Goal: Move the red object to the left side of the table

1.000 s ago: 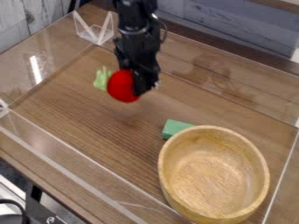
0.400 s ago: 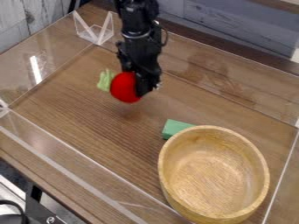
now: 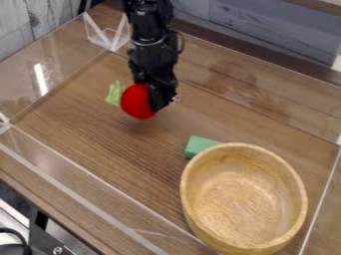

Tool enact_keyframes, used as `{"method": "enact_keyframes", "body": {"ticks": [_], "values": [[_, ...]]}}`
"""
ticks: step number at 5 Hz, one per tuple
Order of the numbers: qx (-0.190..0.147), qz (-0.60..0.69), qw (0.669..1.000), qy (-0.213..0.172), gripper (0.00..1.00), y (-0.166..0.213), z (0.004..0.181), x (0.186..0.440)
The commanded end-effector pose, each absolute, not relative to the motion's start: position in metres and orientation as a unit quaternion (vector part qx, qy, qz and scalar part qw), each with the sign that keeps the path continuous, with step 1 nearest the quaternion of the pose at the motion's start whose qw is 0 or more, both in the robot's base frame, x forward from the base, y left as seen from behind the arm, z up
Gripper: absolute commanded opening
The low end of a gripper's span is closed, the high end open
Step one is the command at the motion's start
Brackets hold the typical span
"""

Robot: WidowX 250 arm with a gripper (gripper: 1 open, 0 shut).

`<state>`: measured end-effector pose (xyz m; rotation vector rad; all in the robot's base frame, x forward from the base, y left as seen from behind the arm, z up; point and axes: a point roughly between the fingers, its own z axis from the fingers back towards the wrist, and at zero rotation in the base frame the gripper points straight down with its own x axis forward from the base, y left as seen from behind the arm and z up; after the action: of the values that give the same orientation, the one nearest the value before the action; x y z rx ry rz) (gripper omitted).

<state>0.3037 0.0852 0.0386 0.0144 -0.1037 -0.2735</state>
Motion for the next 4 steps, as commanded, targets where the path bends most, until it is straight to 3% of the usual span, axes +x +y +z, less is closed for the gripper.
{"method": "enact_keyframes", "body": {"ticks": [1,2,4], "values": [[0.013,-0.122,0.99,-0.068,0.0,0.091,0.04,0.307],[0.013,-0.113,0.991,-0.073,0.0,0.092,0.038,0.304],[0.014,-0.091,0.992,-0.084,0.0,0.097,0.061,0.301]]}}
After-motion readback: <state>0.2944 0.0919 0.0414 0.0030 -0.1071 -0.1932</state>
